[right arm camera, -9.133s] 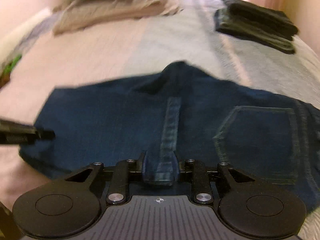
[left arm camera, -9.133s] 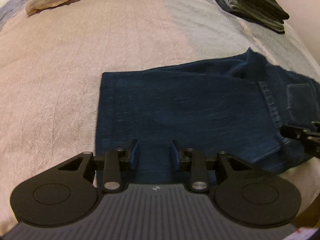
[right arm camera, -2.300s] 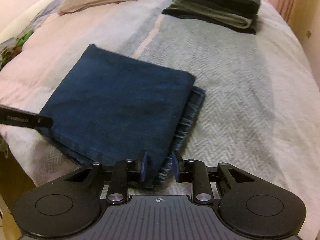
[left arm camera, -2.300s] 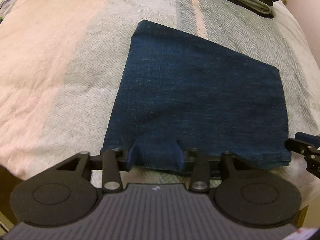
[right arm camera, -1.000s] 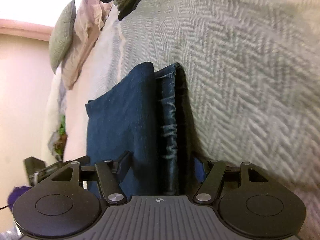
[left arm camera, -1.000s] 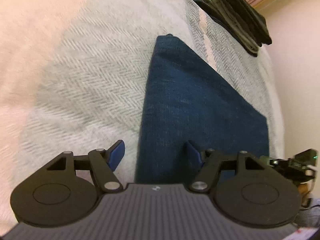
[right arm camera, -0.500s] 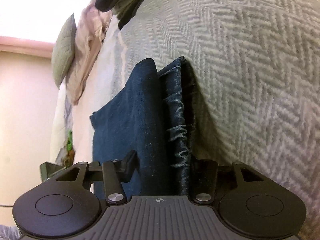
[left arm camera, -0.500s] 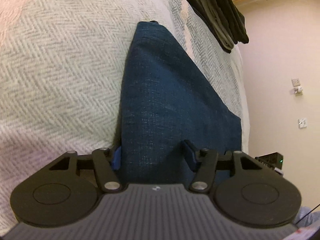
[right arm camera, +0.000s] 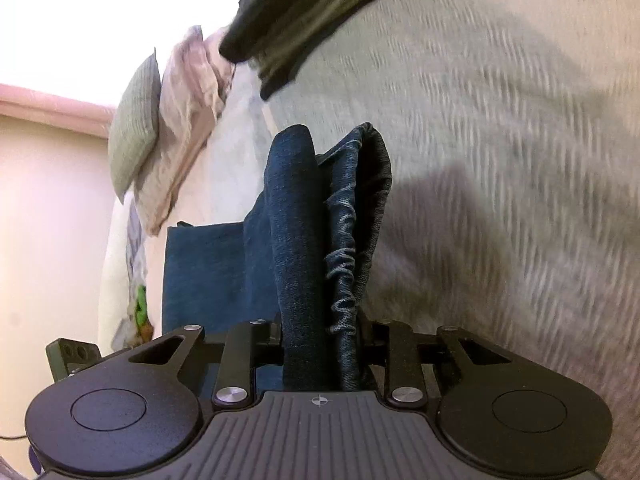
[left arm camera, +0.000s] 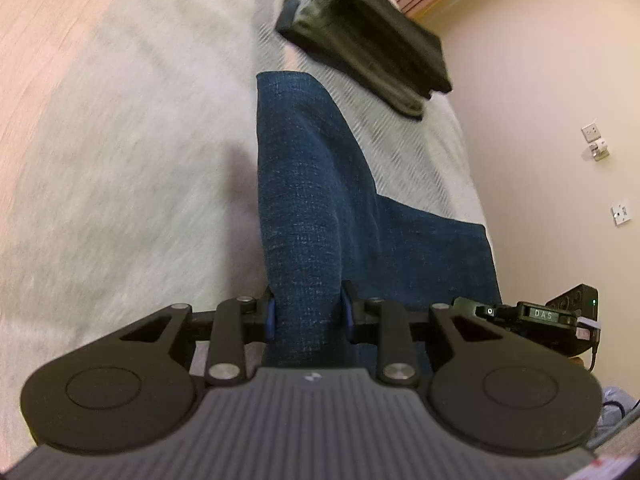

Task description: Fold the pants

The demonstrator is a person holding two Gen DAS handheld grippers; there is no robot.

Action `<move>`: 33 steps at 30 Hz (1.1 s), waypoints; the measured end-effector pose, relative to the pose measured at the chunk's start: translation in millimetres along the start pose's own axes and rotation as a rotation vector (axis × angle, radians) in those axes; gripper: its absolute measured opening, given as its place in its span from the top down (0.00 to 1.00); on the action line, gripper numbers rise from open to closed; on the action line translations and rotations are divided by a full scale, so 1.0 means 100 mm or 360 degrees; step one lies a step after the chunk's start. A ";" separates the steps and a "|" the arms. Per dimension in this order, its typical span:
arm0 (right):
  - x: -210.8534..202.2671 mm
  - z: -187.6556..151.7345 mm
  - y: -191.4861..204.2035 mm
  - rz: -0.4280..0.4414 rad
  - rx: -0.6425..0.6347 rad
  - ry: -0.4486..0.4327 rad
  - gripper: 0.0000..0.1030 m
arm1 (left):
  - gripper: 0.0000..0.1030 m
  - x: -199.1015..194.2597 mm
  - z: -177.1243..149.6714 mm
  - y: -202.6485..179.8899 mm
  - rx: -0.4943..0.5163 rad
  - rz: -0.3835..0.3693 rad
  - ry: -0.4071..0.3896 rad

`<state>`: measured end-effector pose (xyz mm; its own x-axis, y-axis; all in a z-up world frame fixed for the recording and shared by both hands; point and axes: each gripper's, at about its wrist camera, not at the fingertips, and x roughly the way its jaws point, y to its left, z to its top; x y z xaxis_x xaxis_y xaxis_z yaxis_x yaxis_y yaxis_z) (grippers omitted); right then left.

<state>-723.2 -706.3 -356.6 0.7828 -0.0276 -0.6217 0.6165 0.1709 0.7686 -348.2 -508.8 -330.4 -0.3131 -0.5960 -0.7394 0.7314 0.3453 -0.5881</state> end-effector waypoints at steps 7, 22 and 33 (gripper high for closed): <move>-0.18 0.91 0.26 0.0004 -0.0028 -0.0095 0.76 | 0.76 0.33 0.94 -0.50 0.0059 -0.0083 -0.0090; -0.13 3.98 1.25 0.0090 -0.0339 -0.0447 0.76 | 0.76 1.17 4.01 -1.64 0.0393 -0.0208 -0.0430; 0.45 4.64 0.74 0.0053 -0.0219 -0.0379 0.76 | 0.76 1.89 4.41 -1.35 0.0358 -0.0139 -0.0324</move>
<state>-602.8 -1151.6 -257.4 0.8104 -0.2476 -0.5310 0.5855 0.3072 0.7502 -238.7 -988.0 -246.7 -0.2693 -0.7571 -0.5952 0.8300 0.1311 -0.5422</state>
